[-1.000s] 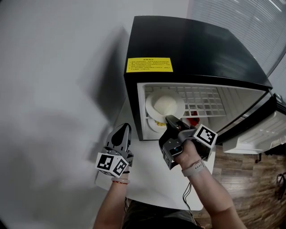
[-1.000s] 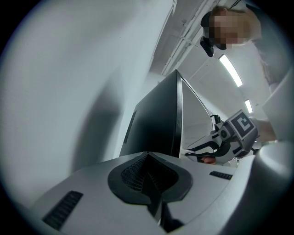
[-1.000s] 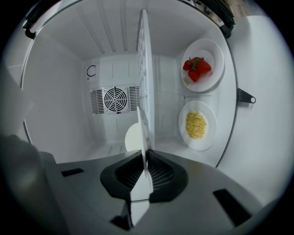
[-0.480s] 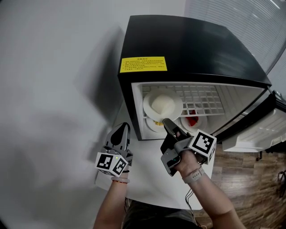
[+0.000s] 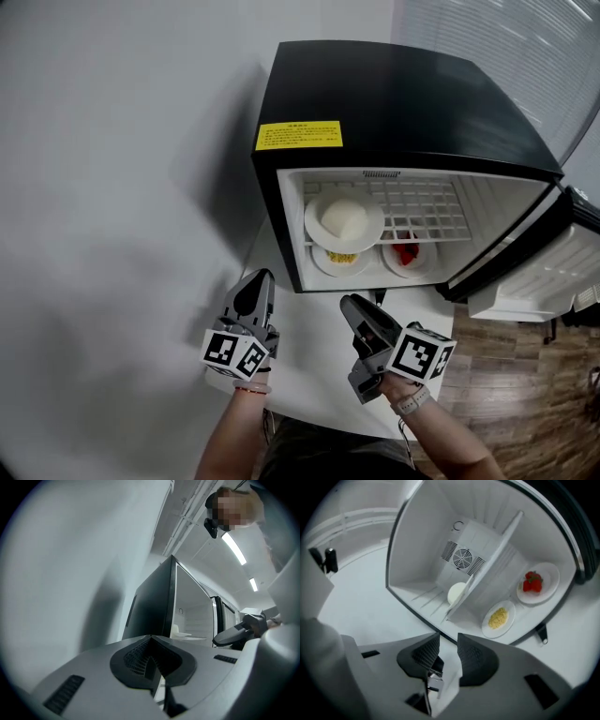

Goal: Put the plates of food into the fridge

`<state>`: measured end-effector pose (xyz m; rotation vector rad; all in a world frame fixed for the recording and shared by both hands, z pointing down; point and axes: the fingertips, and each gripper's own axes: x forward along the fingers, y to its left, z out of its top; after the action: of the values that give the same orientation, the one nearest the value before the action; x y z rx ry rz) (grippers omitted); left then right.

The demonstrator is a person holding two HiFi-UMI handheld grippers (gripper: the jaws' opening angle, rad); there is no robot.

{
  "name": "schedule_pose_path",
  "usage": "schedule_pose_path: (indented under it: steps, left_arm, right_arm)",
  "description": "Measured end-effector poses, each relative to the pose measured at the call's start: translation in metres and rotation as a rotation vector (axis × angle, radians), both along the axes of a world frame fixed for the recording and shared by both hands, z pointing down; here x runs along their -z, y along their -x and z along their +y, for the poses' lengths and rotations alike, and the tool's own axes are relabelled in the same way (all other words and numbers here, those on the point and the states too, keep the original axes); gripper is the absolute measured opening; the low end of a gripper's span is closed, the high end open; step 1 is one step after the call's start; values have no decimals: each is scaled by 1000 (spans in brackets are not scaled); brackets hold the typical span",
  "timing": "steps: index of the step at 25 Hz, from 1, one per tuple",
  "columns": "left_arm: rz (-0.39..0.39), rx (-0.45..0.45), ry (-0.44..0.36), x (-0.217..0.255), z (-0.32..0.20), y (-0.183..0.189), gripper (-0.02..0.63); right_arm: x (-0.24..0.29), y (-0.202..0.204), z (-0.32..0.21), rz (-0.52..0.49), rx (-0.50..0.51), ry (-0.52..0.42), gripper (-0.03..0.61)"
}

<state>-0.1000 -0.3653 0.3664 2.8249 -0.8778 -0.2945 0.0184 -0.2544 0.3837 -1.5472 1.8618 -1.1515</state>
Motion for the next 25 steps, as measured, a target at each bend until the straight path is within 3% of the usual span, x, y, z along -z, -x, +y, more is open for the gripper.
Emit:
schedule_pose_path:
  steps: [2, 5, 9, 17, 25]
  left_arm:
    - [2, -11, -3, 4, 13, 4, 6]
    - [11, -22, 12, 11, 35, 9, 6]
    - [10, -49, 14, 20, 67, 8, 6]
    - [-8, -127, 6, 22, 140, -10, 6]
    - [-5, -178, 4, 23, 177, -27, 6]
  right_arm:
    - [1, -6, 15, 150, 16, -38, 120]
    - [1, -22, 43, 407, 7, -58, 60]
    - [4, -44, 81, 595, -41, -73, 8]
    - [9, -64, 144, 736, -124, -94, 6]
    - [14, -80, 178, 789, -217, -91, 5]
